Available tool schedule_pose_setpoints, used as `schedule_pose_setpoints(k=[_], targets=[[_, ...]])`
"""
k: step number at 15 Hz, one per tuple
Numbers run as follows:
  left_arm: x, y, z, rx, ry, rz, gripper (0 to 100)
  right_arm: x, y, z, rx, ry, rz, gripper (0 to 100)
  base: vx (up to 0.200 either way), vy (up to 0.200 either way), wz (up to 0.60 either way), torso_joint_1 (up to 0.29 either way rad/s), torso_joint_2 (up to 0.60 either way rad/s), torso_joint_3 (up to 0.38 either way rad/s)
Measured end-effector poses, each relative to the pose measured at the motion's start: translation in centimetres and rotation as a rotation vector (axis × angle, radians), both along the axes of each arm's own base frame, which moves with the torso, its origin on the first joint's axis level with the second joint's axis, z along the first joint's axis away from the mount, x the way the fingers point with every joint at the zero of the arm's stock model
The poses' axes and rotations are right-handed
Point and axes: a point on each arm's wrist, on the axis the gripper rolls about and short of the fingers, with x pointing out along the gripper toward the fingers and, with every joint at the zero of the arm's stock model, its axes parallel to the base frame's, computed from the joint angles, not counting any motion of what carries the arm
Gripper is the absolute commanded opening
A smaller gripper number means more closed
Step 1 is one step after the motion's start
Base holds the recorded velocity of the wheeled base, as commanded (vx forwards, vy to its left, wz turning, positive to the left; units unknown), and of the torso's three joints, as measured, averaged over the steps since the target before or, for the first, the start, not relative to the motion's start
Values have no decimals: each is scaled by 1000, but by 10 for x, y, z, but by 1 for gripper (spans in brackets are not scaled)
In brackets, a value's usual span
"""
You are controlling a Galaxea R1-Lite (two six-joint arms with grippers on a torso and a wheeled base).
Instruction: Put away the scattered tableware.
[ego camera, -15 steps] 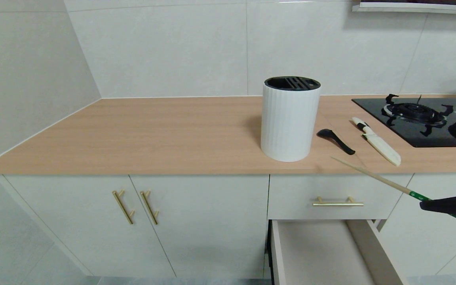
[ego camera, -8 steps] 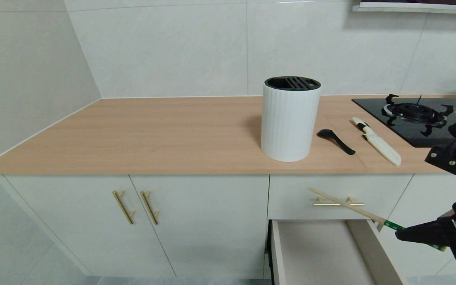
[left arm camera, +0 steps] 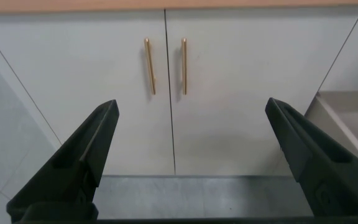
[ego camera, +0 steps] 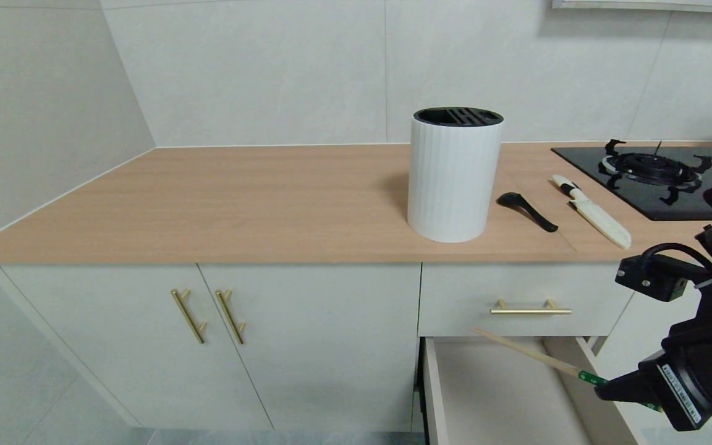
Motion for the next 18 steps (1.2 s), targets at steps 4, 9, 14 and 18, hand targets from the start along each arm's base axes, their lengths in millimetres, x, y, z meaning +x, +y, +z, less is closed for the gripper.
schedule_pose_setpoints(k=[4, 9, 14, 18], targets=[[0, 0, 0, 0, 0, 0, 100, 3, 2, -6, -12, 24, 3, 0, 0, 0, 0, -173, 471, 283], [0, 0, 0, 0, 0, 0, 100, 7, 4, -11, -24, 47, 3, 0, 0, 0, 0, -149, 464, 312], [0, 0, 0, 0, 0, 0, 100, 11, 6, -15, -34, 65, 3, 0, 0, 0, 0, -81, 363, 266], [0, 0, 0, 0, 0, 0, 100, 14, 8, -17, -36, 69, 3, 0, 0, 0, 0, -11, 40, 22]])
